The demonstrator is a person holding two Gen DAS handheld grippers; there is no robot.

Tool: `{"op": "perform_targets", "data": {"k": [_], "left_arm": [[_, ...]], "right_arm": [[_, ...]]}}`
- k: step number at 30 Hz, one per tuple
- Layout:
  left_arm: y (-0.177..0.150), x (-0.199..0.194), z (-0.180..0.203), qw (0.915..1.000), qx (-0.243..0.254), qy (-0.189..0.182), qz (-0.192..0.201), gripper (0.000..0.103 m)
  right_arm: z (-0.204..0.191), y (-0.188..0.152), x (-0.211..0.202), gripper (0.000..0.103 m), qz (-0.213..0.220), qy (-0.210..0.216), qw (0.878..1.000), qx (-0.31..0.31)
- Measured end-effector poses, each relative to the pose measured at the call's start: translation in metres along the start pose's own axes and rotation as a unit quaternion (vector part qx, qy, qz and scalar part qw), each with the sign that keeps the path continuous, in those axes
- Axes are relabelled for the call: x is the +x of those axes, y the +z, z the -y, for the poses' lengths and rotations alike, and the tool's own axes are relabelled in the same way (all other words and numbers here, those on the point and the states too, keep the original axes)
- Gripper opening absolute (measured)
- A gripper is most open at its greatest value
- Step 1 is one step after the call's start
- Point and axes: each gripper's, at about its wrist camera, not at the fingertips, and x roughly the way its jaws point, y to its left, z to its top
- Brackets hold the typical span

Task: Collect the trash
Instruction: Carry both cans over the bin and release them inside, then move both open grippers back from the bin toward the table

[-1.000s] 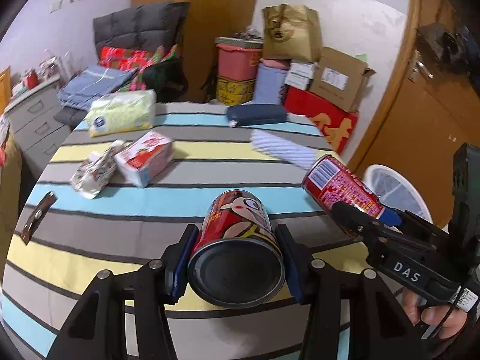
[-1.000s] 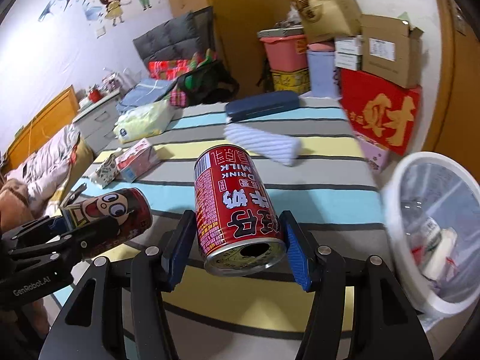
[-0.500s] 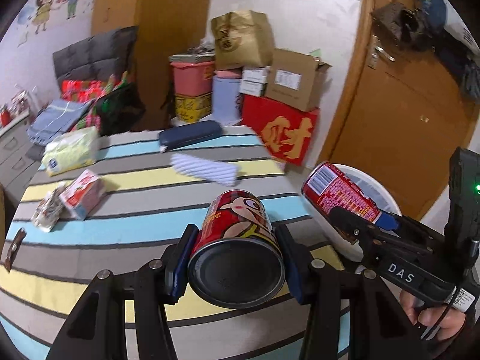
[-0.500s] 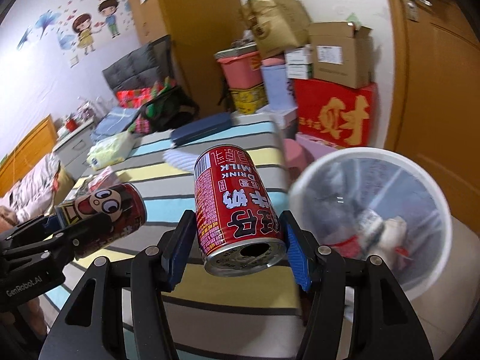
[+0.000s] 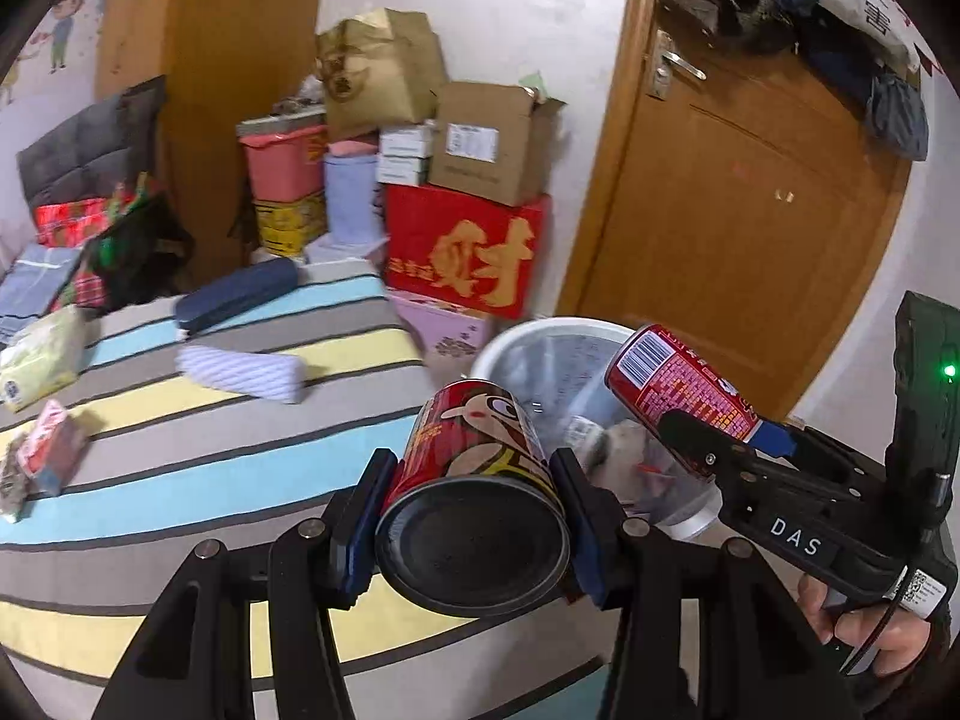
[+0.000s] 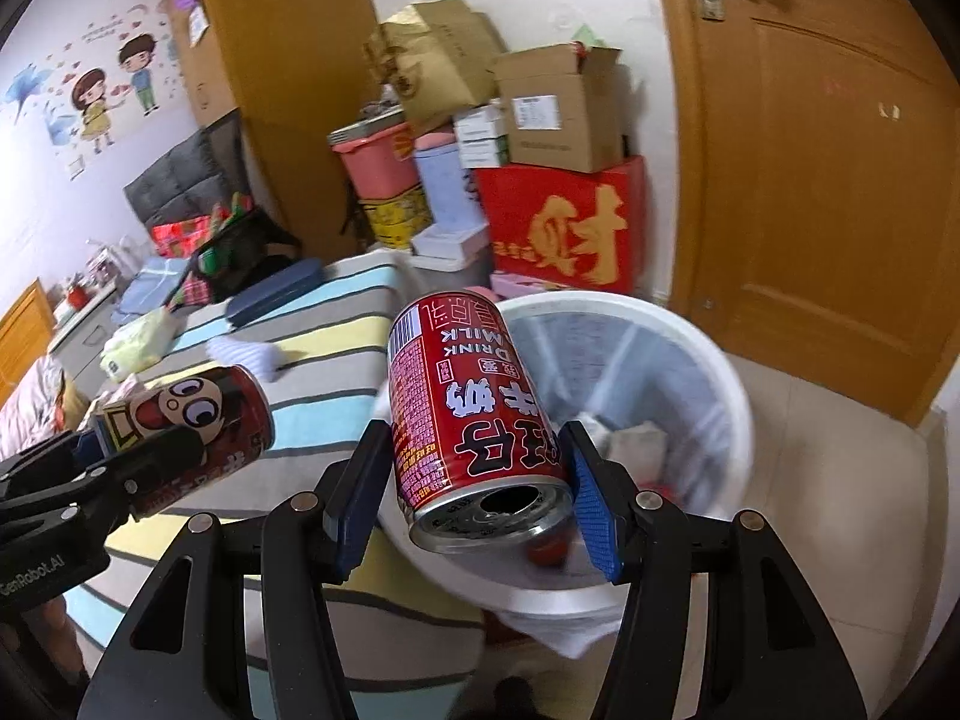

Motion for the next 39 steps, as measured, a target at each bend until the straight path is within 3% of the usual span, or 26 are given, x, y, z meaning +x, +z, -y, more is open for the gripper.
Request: {"op": "perform_targets", "data": {"k": [11,21,25,39], "left_arm": [[0.013,0.048,0.047,0.999,0.031,-0.025,-0.022,0.052],[0.017,0.079,0.054,0.9984,0.025,-0.029,-0.042,0.054],[0.02,0.078,0.055,0.9986,0.027,-0.031,-0.032,0.066],[0.018,0.053,0.046,0.9994,0.02,-0.023,-0.015,0.067]], "right_arm": [[0.041,-0.002,0.01,0.059,-0.022,-0.045,0.999,0.021],[0.049,0.008,0.021,0.056,-0.027,-0.067,0.997,0.006],[0.051,0.008,0.019,0.056,-0.026,-0.07,0.997,0.009],[0.039,0.006,0.006,0.056,-0.01,-0.066,0.998,0.008]]}}
